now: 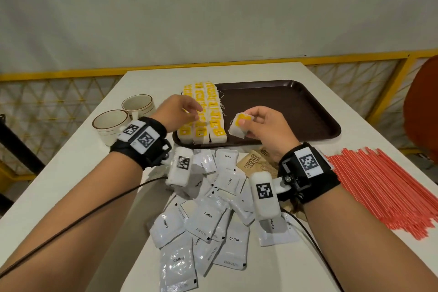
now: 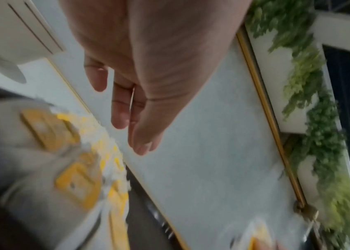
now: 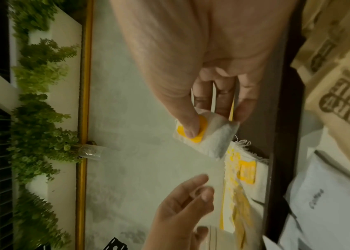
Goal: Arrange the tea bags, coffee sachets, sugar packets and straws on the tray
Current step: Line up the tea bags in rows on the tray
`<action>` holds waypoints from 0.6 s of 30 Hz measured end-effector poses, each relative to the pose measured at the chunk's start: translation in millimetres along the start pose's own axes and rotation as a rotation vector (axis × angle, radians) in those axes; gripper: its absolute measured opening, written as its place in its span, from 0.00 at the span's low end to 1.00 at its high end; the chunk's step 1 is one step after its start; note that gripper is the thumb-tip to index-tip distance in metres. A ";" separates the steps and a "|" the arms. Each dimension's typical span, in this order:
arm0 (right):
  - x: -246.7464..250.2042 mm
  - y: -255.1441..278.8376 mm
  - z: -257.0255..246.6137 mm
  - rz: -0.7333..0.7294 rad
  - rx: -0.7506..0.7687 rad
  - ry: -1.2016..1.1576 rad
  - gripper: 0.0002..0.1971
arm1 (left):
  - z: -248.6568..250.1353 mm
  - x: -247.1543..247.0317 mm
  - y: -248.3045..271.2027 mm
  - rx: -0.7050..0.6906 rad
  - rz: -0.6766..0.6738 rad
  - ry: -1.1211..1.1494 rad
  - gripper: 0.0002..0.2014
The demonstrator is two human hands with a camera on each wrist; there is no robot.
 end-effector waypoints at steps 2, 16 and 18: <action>-2.5 -3.7 0.9 -0.033 -0.036 0.010 0.02 | -16.9 15.6 7.0 0.037 0.021 0.024 0.05; -78.5 -50.1 -8.6 -0.489 -0.036 0.380 0.03 | -62.0 -12.1 33.5 0.229 -0.113 0.292 0.05; -89.6 -47.2 -3.9 -0.578 -0.028 0.448 0.05 | -62.2 -13.8 35.5 0.232 -0.107 0.279 0.06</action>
Point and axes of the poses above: each hand's wrist, its own y-axis away from the middle knuckle, its own x-axis out of the back of the hand, z = x × y, the point moved 5 cm from there along -y, towards the middle knuckle, and after that the axes turned 15 degrees about x, right-handed, at the moved point
